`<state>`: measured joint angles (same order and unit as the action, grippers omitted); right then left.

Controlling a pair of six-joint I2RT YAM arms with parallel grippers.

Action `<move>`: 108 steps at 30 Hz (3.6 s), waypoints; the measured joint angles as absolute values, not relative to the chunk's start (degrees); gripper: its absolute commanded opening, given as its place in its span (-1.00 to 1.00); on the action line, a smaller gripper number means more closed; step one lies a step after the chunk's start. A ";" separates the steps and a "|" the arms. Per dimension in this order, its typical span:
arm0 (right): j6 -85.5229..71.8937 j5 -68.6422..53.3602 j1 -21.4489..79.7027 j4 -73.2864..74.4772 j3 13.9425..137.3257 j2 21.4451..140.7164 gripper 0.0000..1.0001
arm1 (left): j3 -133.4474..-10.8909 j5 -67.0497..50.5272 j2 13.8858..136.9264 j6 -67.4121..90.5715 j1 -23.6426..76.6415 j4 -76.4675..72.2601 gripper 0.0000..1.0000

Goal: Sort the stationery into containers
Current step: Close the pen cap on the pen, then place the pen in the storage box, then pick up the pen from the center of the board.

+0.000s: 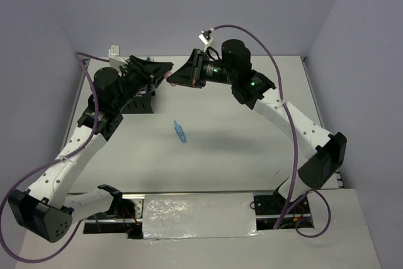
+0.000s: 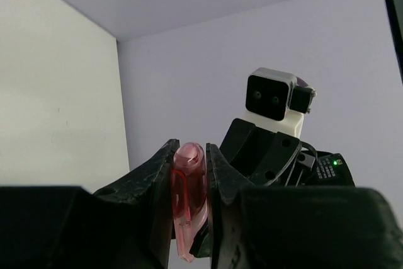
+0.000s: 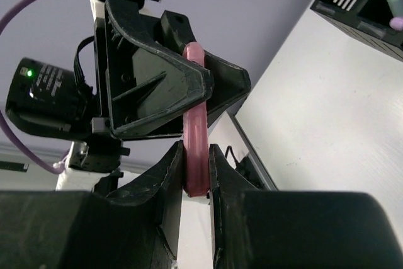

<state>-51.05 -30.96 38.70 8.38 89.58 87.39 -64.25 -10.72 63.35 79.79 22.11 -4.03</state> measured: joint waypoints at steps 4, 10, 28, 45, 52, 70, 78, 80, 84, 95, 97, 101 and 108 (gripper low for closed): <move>-50.19 -33.95 38.72 12.27 96.99 91.77 -1.00 | -61.82 -4.23 60.84 79.48 23.31 -7.03 -1.00; -49.01 -39.64 39.13 18.98 104.88 97.01 -1.00 | -55.00 5.10 55.13 79.68 26.11 -11.68 -1.00; -47.13 -32.36 33.06 5.41 79.66 87.57 0.58 | -68.47 -5.21 61.58 53.60 11.92 18.63 -1.00; -31.75 -28.05 29.10 25.06 73.25 67.92 0.59 | -72.40 27.20 86.48 24.08 1.15 -1.48 -1.00; -28.69 -28.27 29.10 30.61 73.08 67.22 0.59 | -71.44 26.76 92.14 22.15 -0.36 -8.16 -1.00; -25.45 -30.06 29.10 35.18 76.93 69.25 0.59 | -65.19 26.28 95.18 25.56 -2.00 -11.92 0.66; -24.05 -25.47 30.17 34.81 76.40 73.97 0.59 | -69.32 20.23 89.21 27.90 -2.13 -1.91 0.99; -22.63 -21.26 32.38 35.44 76.60 78.37 0.59 | -71.77 15.97 86.43 30.57 -2.20 2.79 0.99; -20.71 -12.03 38.87 37.36 78.61 90.06 0.60 | -73.21 7.33 78.81 36.25 -2.20 11.29 0.99; -19.59 2.61 50.43 40.16 95.13 116.49 0.59 | -63.70 -2.26 60.31 40.66 -2.11 30.76 0.99; -19.57 4.49 51.13 40.32 98.15 119.52 0.58 | -63.46 -2.52 59.07 40.51 -2.11 32.53 0.99; -19.49 7.84 51.88 40.40 101.12 123.81 0.53 | -63.90 -3.22 58.72 39.51 -2.11 35.48 0.99; -19.14 9.47 51.88 40.23 99.94 126.78 0.05 | -68.14 -3.57 60.51 37.23 -2.11 38.76 0.99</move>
